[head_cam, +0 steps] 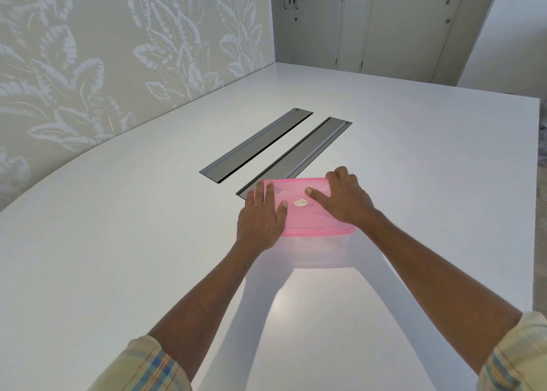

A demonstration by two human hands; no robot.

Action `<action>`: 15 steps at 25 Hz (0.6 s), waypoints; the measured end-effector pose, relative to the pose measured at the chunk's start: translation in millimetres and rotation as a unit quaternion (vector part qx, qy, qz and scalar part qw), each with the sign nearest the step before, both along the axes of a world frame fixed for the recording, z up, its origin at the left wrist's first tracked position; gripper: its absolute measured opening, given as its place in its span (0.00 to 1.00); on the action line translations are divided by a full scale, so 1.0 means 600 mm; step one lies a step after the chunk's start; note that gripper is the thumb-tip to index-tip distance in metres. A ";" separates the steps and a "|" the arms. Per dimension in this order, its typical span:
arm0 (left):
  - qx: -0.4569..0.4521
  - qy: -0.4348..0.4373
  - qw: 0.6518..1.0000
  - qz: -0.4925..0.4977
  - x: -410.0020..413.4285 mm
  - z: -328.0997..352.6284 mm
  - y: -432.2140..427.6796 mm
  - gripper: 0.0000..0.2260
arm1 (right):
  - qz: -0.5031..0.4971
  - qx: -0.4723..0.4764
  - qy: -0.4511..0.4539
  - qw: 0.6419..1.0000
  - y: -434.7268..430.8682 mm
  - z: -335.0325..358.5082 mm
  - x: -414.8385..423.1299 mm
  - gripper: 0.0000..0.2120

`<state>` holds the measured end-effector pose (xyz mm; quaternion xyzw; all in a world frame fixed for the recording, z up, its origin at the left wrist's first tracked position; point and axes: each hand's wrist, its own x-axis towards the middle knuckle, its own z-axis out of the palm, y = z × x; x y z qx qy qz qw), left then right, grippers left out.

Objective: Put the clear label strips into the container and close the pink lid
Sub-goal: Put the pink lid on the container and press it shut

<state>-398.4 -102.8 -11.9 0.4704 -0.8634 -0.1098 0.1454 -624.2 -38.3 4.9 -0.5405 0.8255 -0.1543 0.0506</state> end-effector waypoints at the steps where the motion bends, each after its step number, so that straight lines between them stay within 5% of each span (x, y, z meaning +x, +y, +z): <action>1: 0.001 0.003 1.000 -0.001 -0.001 -0.001 0.000 0.32 | -0.002 0.001 0.008 1.000 -0.010 0.001 -0.001 0.41; 8: 0.010 0.024 1.000 0.012 -0.004 0.002 0.003 0.28 | -0.033 0.032 0.017 0.999 -0.066 0.007 -0.026 0.41; 15: -0.051 0.019 0.995 0.085 -0.048 0.042 -0.066 0.12 | -0.033 0.047 0.017 0.998 -0.089 -0.006 -0.049 0.36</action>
